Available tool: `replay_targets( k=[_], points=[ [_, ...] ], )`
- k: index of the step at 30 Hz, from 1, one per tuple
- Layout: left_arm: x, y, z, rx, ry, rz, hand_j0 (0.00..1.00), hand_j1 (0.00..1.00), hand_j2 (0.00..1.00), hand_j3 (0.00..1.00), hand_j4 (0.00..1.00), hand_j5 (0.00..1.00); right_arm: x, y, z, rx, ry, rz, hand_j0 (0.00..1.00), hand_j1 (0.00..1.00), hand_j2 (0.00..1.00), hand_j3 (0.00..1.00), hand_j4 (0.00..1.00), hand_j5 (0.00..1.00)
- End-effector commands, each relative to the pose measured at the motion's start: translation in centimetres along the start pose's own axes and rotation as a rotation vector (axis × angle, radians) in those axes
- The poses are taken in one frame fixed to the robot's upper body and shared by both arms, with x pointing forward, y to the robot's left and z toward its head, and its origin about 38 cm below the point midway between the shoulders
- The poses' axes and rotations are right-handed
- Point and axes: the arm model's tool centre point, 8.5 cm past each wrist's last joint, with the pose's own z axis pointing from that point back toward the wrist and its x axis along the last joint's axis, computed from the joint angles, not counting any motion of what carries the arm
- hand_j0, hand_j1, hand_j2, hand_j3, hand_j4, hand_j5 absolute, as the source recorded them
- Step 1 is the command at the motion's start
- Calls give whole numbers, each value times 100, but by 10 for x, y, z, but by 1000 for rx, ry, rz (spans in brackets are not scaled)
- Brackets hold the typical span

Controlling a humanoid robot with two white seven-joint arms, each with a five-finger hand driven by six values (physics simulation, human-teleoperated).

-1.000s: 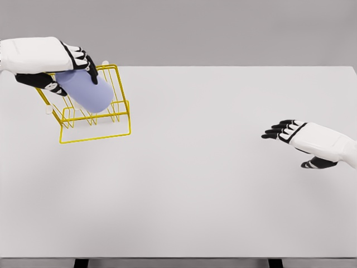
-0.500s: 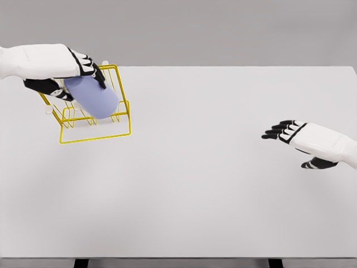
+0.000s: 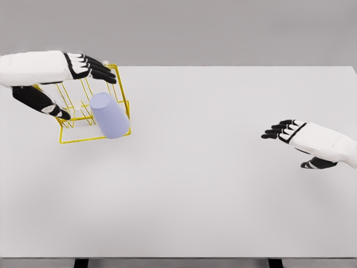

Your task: Place the cup on the cup holder with both arms

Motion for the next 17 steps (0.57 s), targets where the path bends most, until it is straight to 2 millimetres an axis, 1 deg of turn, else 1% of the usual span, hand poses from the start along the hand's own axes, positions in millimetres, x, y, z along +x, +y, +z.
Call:
replay_targets(
  k=[1, 4, 5, 6, 7, 10, 12, 14, 17],
  points=[
    [28, 16, 11, 129, -146, 173, 100, 100, 100, 100, 100, 100, 0, -1, 0, -4, 0, -4, 100, 100, 100, 100, 100, 100],
    [24, -6, 7, 186, -212, 351, 100, 100, 100, 100, 100, 100, -5, -5, 7, -19, 21, -2, 100, 100, 100, 100, 100, 100],
    [22, -19, 5, 201, -233, 431, 100, 100, 100, 100, 100, 100, -5, -5, 7, -20, 20, -1, 100, 100, 100, 100, 100, 100],
    [19, -32, -2, 211, -257, 490, 100, 100, 100, 100, 100, 100, -4, -6, 6, -21, 19, 1, 100, 100, 100, 100, 100, 100],
    [18, -41, -5, 212, -265, 520, 100, 100, 100, 100, 100, 100, -4, -6, 6, -21, 19, 1, 100, 100, 100, 100, 100, 100],
    [15, -80, -17, 205, -282, 638, 100, 100, 100, 100, 100, 100, -4, -6, 8, -14, 20, 5, 100, 100, 100, 100, 100, 100],
    [13, -106, -19, 195, -271, 708, 100, 100, 100, 100, 100, 100, 0, -6, 7, -14, 10, 11, 100, 100, 100, 100, 100, 100],
    [14, -119, -19, 186, -266, 740, 100, 100, 100, 100, 100, 100, 4, -6, 7, -14, 1, 16, 100, 100, 100, 100, 100, 100],
    [13, -127, -19, 179, -259, 760, 100, 100, 100, 100, 100, 100, 4, -6, 7, -12, 2, 16, 100, 100, 100, 100, 100, 100]
  ],
)
